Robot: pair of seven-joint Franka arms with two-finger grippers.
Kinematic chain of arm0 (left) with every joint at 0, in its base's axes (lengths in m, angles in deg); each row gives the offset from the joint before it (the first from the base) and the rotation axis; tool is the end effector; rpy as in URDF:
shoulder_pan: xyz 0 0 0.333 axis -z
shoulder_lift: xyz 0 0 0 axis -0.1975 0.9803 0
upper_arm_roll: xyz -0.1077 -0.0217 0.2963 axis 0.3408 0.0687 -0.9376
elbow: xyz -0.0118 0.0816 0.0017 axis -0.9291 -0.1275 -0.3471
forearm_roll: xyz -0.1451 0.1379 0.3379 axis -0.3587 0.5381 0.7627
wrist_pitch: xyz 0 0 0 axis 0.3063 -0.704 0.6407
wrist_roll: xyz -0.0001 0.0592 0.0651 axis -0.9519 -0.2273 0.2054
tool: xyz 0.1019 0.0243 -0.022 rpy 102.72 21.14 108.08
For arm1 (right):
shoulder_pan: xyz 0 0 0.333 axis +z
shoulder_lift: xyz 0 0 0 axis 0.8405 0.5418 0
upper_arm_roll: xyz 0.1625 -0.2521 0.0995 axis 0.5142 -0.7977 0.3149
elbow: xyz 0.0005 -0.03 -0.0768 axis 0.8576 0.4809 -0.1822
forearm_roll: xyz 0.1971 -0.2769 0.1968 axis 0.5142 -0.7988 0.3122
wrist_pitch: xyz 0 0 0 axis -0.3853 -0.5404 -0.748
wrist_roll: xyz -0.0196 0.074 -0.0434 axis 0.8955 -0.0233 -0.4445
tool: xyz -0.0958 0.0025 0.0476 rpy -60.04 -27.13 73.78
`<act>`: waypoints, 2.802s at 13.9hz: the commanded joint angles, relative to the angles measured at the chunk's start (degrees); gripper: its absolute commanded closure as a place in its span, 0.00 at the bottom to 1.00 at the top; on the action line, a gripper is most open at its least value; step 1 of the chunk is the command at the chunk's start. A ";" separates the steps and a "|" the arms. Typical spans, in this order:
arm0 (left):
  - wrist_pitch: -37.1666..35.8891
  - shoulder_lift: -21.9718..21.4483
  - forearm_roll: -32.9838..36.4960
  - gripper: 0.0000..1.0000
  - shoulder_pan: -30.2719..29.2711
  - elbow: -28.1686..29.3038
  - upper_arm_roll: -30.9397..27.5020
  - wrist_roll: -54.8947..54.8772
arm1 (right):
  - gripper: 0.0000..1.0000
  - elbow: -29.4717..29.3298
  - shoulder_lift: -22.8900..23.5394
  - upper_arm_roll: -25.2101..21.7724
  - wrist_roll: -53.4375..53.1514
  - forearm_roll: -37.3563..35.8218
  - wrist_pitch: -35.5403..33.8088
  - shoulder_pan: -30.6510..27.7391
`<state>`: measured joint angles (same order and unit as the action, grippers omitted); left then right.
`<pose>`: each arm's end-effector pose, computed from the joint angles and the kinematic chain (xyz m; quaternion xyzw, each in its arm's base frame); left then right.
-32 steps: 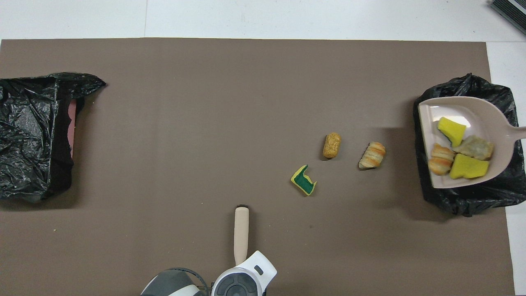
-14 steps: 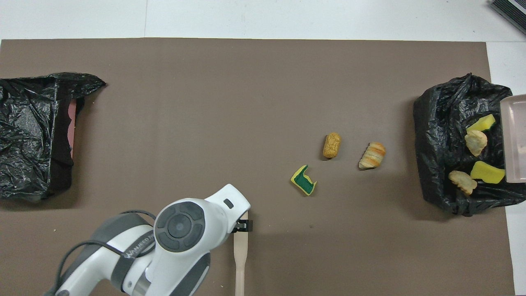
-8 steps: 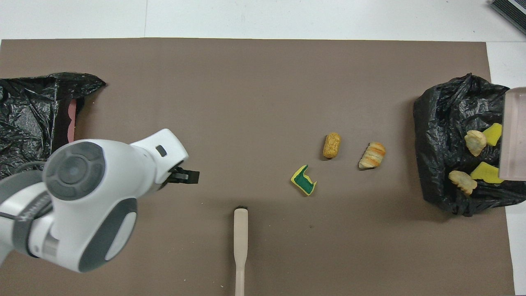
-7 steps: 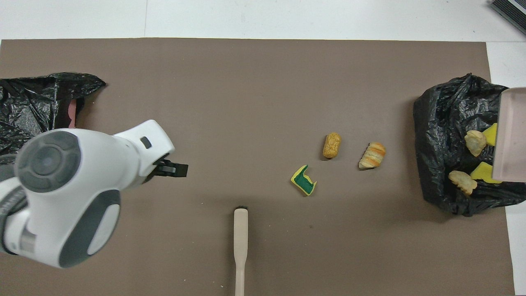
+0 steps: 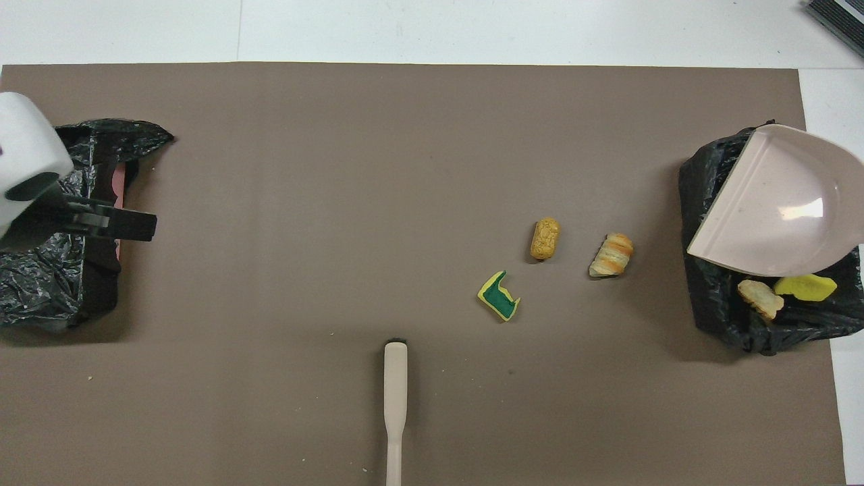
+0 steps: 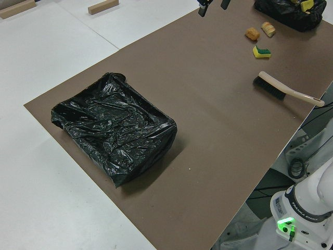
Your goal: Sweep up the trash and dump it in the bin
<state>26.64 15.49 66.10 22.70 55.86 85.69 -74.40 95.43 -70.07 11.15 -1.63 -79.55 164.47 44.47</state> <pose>0.5275 -0.0947 0.6558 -0.9908 0.1221 -0.0589 0.0025 0.5456 -0.1516 0.5735 0.8916 0.4290 -0.1064 0.0989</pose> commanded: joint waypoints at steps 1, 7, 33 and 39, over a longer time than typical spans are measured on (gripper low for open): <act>-8.32 7.39 0.47 0.00 -1.20 -12.15 -0.19 -2.56 | 1.00 3.36 -2.28 0.36 -16.24 4.23 -1.47 3.65; -9.22 5.48 -0.93 0.00 -2.52 -10.69 -0.27 -5.03 | 1.00 3.37 0.61 0.36 -46.30 15.40 0.11 12.17; -9.40 3.98 -0.93 0.00 -4.81 -8.57 0.52 -4.50 | 0.00 -13.52 29.11 0.36 -102.34 20.78 20.68 45.50; -8.79 3.89 -0.93 0.00 -4.55 -8.40 0.25 -3.98 | 0.00 2.98 13.83 0.53 -107.07 21.84 20.33 49.71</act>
<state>17.71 20.81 65.83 19.14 46.07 85.35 -78.54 88.15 -48.15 11.78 -106.55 -59.08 184.17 92.91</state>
